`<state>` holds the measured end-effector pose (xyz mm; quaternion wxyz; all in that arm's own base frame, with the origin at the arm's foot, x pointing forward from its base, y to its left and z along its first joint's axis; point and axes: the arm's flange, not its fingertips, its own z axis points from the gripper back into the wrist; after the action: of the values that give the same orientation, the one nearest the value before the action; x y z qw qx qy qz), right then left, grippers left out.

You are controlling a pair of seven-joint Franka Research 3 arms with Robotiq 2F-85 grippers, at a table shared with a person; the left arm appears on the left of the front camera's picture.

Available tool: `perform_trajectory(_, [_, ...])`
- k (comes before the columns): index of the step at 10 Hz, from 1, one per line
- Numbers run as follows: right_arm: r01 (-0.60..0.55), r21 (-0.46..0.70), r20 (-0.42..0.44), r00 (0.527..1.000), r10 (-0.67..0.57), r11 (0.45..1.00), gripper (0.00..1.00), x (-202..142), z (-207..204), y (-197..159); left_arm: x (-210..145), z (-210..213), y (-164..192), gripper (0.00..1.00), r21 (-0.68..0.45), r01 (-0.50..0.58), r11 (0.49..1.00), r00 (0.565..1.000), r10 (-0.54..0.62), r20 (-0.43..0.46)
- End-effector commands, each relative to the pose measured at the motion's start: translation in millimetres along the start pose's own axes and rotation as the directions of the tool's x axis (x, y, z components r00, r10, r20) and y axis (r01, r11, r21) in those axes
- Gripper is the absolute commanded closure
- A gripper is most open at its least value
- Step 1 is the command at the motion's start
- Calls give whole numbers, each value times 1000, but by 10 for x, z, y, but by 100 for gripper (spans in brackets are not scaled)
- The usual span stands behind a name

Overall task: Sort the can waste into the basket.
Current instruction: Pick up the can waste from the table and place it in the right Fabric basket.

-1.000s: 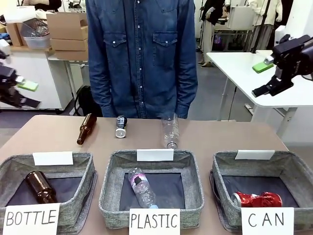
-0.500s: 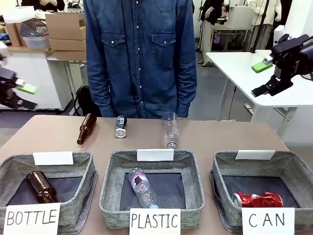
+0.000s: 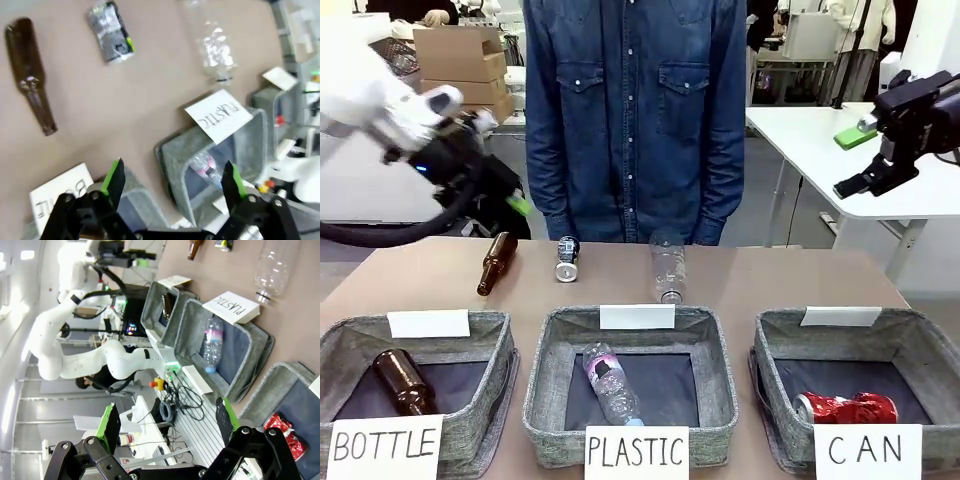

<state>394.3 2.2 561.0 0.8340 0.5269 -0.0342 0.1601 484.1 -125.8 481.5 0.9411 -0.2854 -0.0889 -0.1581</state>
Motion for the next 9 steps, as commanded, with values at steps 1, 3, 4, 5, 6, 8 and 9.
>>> perform_trajectory(1, [-20,2,-8,1000,20,1000,0,-1,25,0,193,-206,-7,0,87,-16,996,995,24,-101])
perform_trajectory(3, [-20,2,-8,1000,20,1000,0,-1,25,0,317,-701,-74,0,192,-34,981,996,48,-73])
perform_trajectory(4, [-20,2,-8,1000,20,1000,0,-1,25,0,359,-963,-76,0,245,-64,967,994,83,-69])
perform_trajectory(5, [-20,2,-8,1000,20,1000,0,-1,25,0,386,-1206,-67,0,308,-92,947,994,106,-28])
perform_trajectory(6, [-20,2,-8,1000,20,1000,0,-1,25,0,421,-1392,-66,0,372,-128,920,992,123,38])
perform_trajectory(8, [-20,2,-8,1000,20,1000,0,-1,25,0,624,-1626,-75,0,451,-175,875,985,154,85])
perform_trajectory(9, [-20,2,-8,1000,20,1000,0,-1,25,0,773,-1707,-4,0,476,-215,853,977,190,102])
